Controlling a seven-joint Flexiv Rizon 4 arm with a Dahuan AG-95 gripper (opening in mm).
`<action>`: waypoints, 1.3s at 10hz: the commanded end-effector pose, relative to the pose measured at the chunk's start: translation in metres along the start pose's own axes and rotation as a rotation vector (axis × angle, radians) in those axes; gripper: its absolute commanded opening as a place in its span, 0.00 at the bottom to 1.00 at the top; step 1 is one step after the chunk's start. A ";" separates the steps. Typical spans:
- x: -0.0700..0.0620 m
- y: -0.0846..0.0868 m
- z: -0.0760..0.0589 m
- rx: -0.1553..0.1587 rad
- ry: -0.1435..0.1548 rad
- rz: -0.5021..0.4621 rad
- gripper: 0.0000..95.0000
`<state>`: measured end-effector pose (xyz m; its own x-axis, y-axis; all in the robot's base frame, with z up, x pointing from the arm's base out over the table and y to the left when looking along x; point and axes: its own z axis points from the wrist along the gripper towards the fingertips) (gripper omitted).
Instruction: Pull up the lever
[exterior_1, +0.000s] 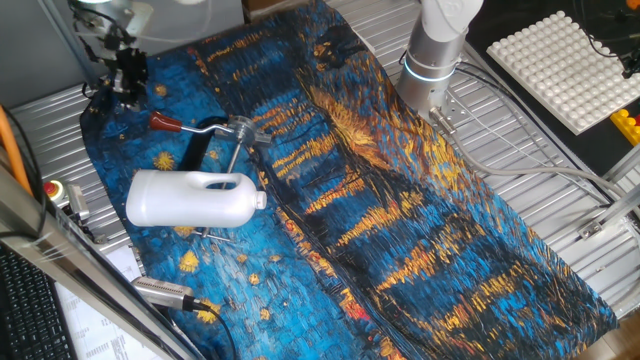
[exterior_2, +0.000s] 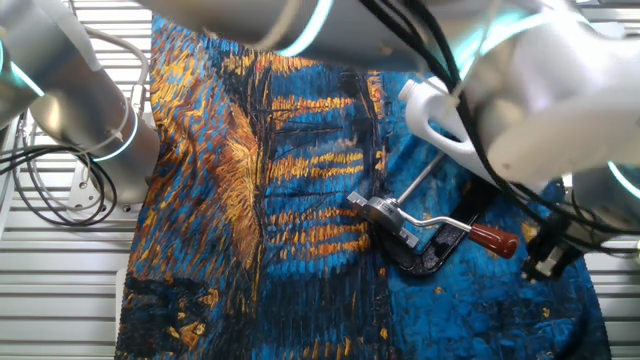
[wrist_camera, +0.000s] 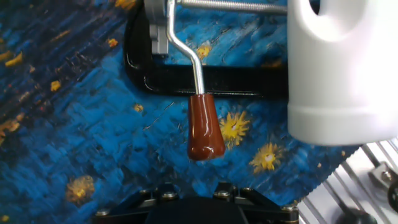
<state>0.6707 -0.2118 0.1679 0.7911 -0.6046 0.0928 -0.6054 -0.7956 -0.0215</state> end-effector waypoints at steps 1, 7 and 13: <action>0.009 0.000 0.007 0.024 -0.029 -0.010 0.40; 0.015 0.004 0.040 0.104 -0.128 -0.034 0.40; 0.015 0.004 0.052 0.126 -0.211 0.009 0.20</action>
<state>0.6842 -0.2242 0.1171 0.7946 -0.5956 -0.1183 -0.6072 -0.7810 -0.1464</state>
